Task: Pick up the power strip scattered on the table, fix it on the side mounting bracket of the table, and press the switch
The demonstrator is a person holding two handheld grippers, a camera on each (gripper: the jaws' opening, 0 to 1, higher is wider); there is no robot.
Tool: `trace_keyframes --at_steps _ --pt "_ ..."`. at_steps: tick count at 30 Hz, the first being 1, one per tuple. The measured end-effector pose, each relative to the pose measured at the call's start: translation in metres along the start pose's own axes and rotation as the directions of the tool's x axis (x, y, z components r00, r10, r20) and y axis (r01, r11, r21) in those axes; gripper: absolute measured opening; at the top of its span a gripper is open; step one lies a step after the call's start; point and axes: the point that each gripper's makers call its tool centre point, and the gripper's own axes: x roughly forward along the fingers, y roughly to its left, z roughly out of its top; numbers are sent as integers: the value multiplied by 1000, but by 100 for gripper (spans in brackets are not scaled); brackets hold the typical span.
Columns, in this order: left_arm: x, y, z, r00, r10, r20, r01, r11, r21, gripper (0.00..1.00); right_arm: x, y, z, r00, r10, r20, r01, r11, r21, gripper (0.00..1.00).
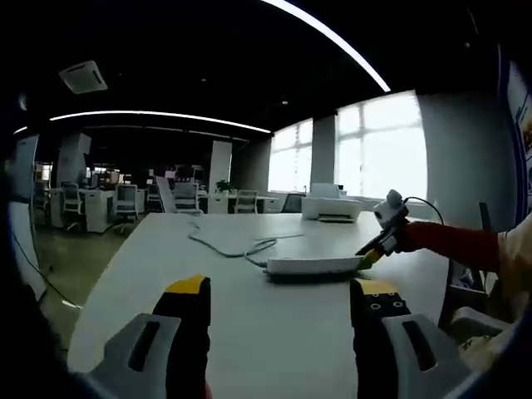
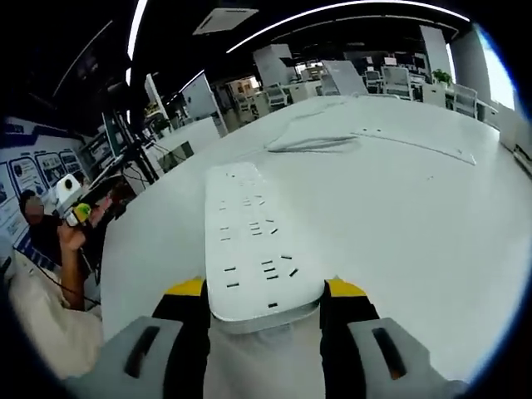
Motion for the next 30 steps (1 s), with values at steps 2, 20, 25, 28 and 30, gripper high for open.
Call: trace_keyframes --at_steps 2,20,25,28,30 --pt "4 -1 2 1000 -5 4 5 1000 -13 72 1 2 0 1000 -2 -3 2 1000 9 47" --pt "36 -18 -7 998 -61 -12 51 916 -397 69 3 6 -1 1000 6 0 -6 999 34 47" --pt "44 -23 -2 997 -67 48 83 837 -540 70 4 9 -2 1000 -1 -1 1 1000 28 48" --pt "49 -28 3 994 -70 85 108 779 -617 70 3 10 -3 1000 -2 -1 2 1000 26 48" --pt "52 -30 3 993 -69 97 116 755 -645 70 3 11 -3 1000 -1 -1 1 1000 28 48"
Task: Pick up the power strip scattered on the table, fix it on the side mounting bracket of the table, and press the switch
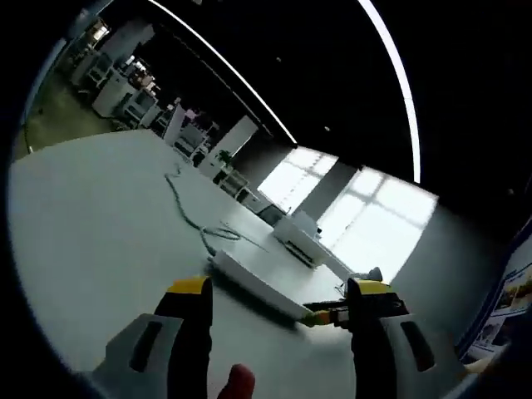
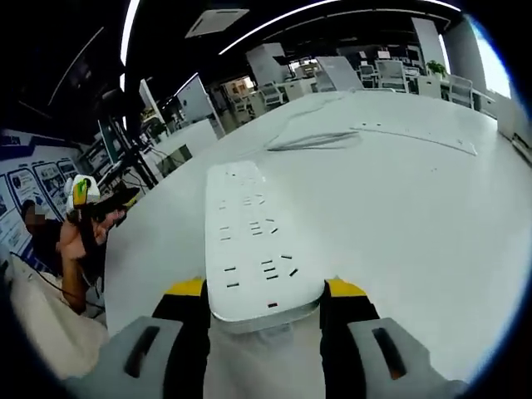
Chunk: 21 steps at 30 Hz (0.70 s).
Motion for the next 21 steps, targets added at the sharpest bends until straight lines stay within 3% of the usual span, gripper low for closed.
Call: trace_keyframes --at_steps 5,10,16,21 --pt "8 2 -3 1000 8 4 -7 998 -66 70 0 2 -1 1000 0 0 0 1000 3 48" --pt "17 1 -9 1000 3 9 -1 976 -219 70 0 2 -1 1000 2 0 -2 1000 10 47" --pt "30 6 -23 999 16 -38 -27 945 -327 70 0 2 -2 1000 2 0 -2 1000 10 48" --pt "38 5 -34 998 -3 -65 -26 898 -440 70 0 2 -2 1000 3 0 -3 1000 10 48"
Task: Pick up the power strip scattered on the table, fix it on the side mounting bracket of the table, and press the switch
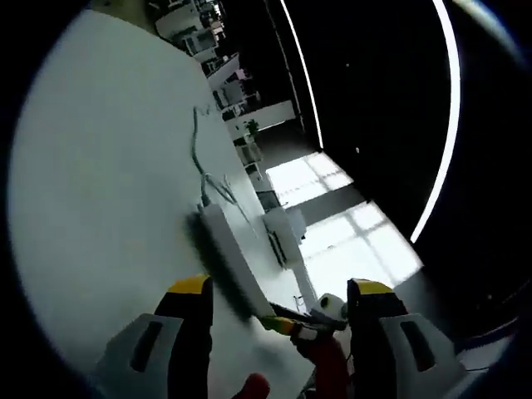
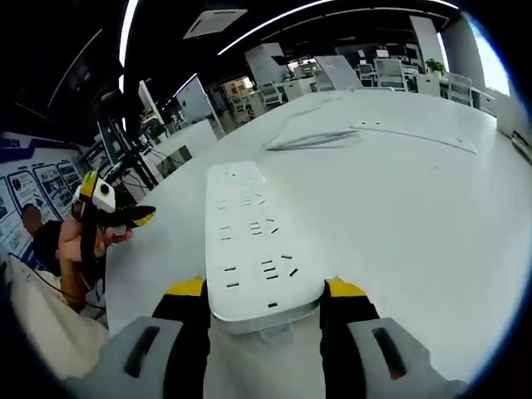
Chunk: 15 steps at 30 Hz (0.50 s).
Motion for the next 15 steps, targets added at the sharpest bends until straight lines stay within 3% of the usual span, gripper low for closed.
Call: trace_keyframes --at_steps 9,15 --pt "14 15 -1 999 34 -5 -35 993 -113 69 0 -1 1 1000 2 -1 -2 1000 -2 48" --pt "24 18 -8 999 31 -39 -36 988 -152 72 0 -2 1 1000 4 -1 -4 1000 1 48"
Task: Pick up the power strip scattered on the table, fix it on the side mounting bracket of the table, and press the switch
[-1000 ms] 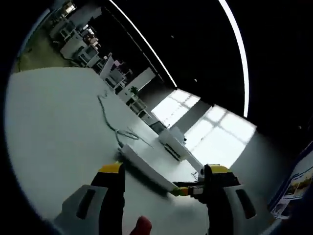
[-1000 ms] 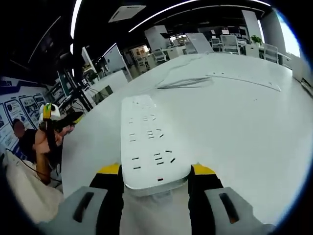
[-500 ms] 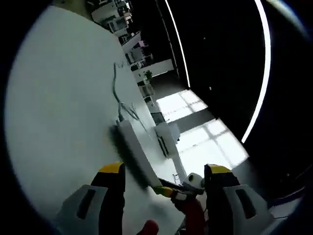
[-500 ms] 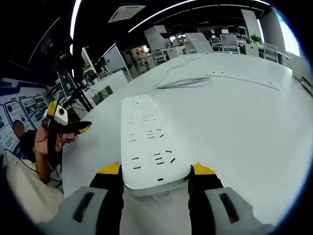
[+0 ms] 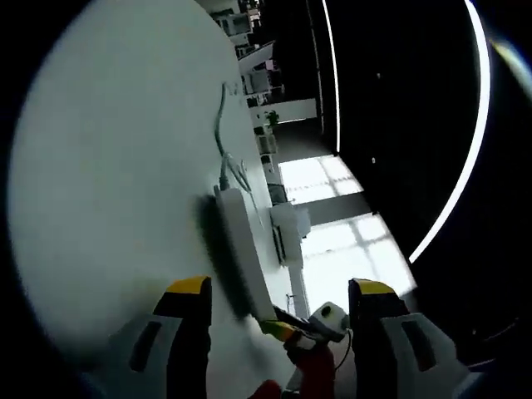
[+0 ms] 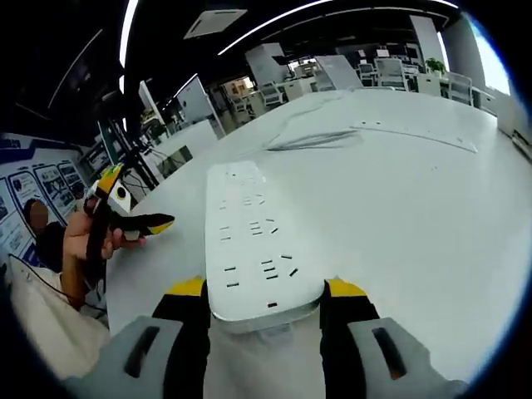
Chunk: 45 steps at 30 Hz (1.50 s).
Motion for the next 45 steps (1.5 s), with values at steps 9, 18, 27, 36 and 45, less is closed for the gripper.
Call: trace_keyframes --at_steps 9,18,27,36,45 --pt "13 4 -6 1000 16 -11 -16 1000 -12 72 0 0 0 1000 -1 -2 1 1000 -1 47" --pt "26 9 0 1000 30 6 -29 999 -37 72 0 -1 0 1000 0 -4 0 1000 -2 48" --pt "39 12 6 999 49 10 -48 998 -45 73 0 -1 0 1000 0 -4 0 1000 -3 48" --pt "56 11 8 998 65 -4 -65 997 -45 73 0 -2 1 1000 2 -3 -2 1000 -3 48" --pt "68 6 10 998 69 3 -69 997 -45 74 1 -2 1 1000 6 2 -6 1000 0 48"
